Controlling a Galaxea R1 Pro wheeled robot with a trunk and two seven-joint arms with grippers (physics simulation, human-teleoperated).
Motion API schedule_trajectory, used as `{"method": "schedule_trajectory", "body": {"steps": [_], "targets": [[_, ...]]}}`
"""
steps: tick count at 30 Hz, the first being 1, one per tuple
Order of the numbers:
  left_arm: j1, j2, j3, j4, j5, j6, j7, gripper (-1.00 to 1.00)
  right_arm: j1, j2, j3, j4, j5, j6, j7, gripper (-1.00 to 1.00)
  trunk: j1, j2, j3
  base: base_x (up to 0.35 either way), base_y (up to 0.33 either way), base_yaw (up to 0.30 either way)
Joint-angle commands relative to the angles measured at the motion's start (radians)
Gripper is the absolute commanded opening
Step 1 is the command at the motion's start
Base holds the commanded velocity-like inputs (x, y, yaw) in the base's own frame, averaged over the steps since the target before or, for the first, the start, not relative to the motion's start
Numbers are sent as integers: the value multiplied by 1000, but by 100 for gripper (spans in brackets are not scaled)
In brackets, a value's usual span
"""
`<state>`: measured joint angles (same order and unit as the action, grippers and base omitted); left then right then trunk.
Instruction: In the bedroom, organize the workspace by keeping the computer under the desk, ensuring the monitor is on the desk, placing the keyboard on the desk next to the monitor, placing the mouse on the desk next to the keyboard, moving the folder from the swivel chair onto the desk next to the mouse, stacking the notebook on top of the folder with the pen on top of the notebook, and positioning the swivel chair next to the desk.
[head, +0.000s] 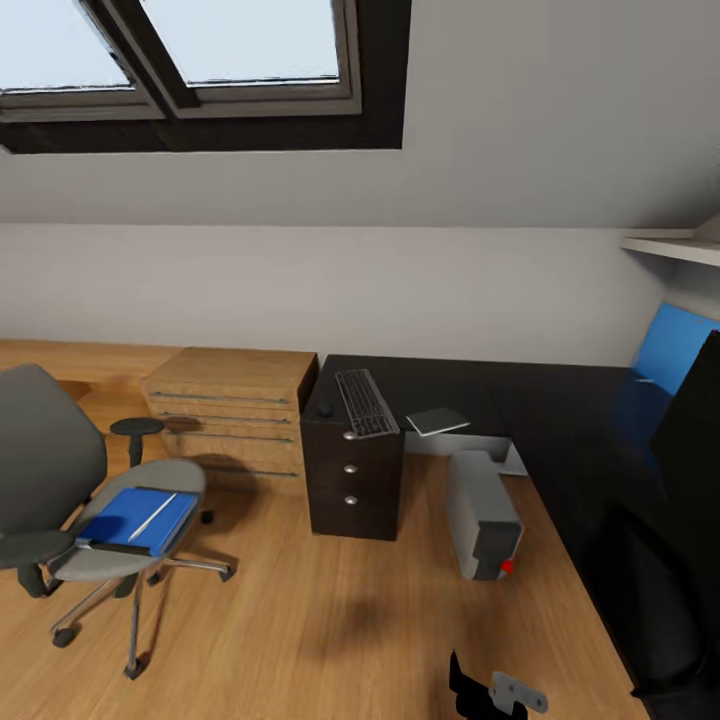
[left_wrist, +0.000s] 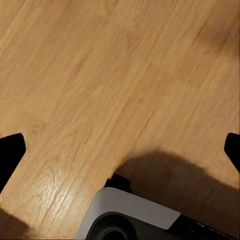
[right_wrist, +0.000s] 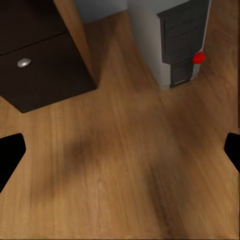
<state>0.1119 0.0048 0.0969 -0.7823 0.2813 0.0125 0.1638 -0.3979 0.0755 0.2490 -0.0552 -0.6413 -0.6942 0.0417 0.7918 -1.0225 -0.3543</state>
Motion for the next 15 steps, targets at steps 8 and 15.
{"method": "schedule_trajectory", "body": {"steps": [8, 15], "targets": [[1, 0, -2, -1, 10, 2, 7, 100, -1, 0, 6, 1, -11, -4, 4, 100, -31, 55, 24, -341, 0, 5], [1, 0, -2, 1, 11, 5, 9, 100, -1, -2, 6, 1, -10, -4, 4, 100, -58, 104, 46, -341, 0, 0]]}}
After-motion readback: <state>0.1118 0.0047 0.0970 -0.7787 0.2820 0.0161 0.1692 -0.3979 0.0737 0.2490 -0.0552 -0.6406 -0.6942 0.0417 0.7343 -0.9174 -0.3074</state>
